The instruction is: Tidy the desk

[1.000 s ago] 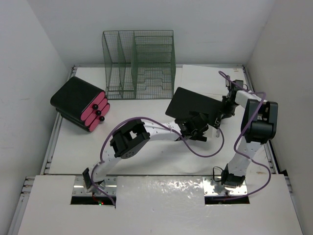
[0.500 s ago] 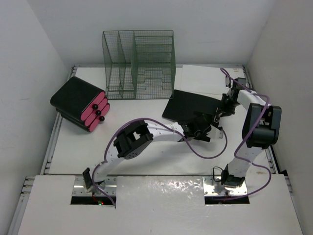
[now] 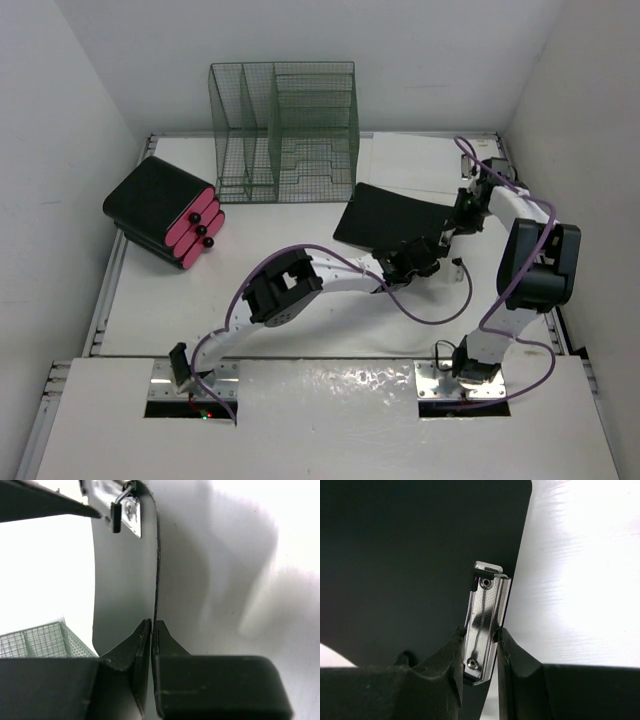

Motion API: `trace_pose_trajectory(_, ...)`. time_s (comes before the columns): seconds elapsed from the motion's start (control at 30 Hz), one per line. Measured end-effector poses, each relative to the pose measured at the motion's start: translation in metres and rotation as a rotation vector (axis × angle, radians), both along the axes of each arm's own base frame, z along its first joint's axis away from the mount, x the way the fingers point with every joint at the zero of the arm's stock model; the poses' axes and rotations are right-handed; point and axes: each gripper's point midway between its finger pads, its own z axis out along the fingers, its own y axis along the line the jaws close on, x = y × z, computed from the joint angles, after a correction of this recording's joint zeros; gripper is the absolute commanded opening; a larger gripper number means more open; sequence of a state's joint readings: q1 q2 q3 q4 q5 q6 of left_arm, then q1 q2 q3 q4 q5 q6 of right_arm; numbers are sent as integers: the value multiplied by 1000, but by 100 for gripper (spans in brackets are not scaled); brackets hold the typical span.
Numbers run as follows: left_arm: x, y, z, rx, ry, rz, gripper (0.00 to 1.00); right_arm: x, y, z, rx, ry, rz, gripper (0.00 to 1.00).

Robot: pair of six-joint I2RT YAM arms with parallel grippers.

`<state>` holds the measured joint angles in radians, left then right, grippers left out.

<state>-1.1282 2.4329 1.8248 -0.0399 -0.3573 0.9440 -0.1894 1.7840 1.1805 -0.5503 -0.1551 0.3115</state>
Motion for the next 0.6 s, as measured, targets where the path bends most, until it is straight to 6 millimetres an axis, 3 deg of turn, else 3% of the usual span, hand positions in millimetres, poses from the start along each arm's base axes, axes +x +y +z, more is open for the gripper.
trace_pose_trajectory(0.07,1,-1,4,-8,-9,14,0,0,-2,-1,-5,-2,-8,2)
trace_pose_trajectory(0.1,1,0,4,-9,-11,19,0,0,-3,-2,-5,-1,-9,10)
trace_pose_trajectory(0.13,0,0,4,-9,-9,23,0,-1,-3,-3,-6,1,-10,23)
trace_pose_trajectory(0.17,0,0,4,-12,-8,27,0,-2,-3,-4,-10,3,-15,52)
trace_pose_trajectory(0.23,-1,1,3,-17,-1,41,0,-5,-4,-4,-15,12,-22,72)
trace_pose_trajectory(0.27,-1,2,2,-19,5,52,0,-9,-6,-1,-30,16,-33,76)
trace_pose_trajectory(0.37,-1,5,1,-28,21,76,0,-17,-19,18,-122,-8,-75,99)
trace_pose_trajectory(0.6,-8,12,19,-65,89,111,0,-29,-65,121,-378,-273,-241,99)
